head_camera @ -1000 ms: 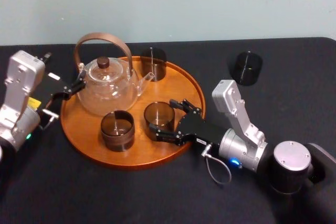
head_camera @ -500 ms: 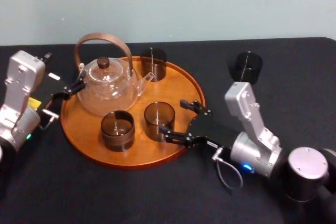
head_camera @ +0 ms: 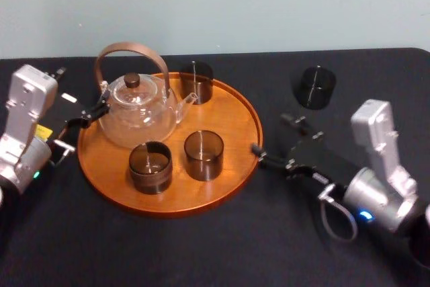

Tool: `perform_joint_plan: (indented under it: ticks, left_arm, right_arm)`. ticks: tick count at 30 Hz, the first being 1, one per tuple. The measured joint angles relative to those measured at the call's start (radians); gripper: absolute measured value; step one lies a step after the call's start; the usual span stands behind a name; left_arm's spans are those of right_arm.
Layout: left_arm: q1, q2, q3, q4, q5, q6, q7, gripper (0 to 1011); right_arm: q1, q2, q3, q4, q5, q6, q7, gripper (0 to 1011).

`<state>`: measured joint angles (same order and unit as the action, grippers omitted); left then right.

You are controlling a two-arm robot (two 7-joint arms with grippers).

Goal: Pick up the glass from the table and place it on the tray.

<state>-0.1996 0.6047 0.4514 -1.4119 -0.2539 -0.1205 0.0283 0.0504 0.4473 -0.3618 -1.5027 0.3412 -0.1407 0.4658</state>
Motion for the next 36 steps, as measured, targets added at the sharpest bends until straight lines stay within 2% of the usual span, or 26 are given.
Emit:
perform_joint_plan:
  ticks: [5, 8, 14, 20, 28, 36]
  left_arm:
    - [0.0, 0.0, 0.0, 0.0, 0.0, 0.0, 0.0, 1009]
    - [0.0, 0.0, 0.0, 0.0, 0.0, 0.0, 0.0, 1010]
    - [0.0, 0.0, 0.0, 0.0, 0.0, 0.0, 0.0, 1010]
    - [0.0, 0.0, 0.0, 0.0, 0.0, 0.0, 0.0, 1010]
    - [0.0, 0.0, 0.0, 0.0, 0.0, 0.0, 0.0, 1010]
    - [0.0, 0.0, 0.0, 0.0, 0.0, 0.0, 0.0, 1010]
  right_arm:
    - [-0.017, 0.014, 0.058, -0.002, 0.017, -0.001, -0.026, 1002]
    - [-0.018, 0.015, 0.075, 0.005, 0.021, -0.001, -0.033, 1002]
    - [-0.015, 0.013, 0.118, 0.034, 0.025, 0.006, -0.052, 1002]
    - [0.011, -0.003, 0.158, 0.095, 0.051, 0.028, -0.056, 1002]
    - [0.058, -0.018, 0.187, 0.18, 0.072, 0.037, -0.054, 1002]
    - [0.1, -0.029, 0.193, 0.247, 0.073, 0.035, -0.04, 1002]
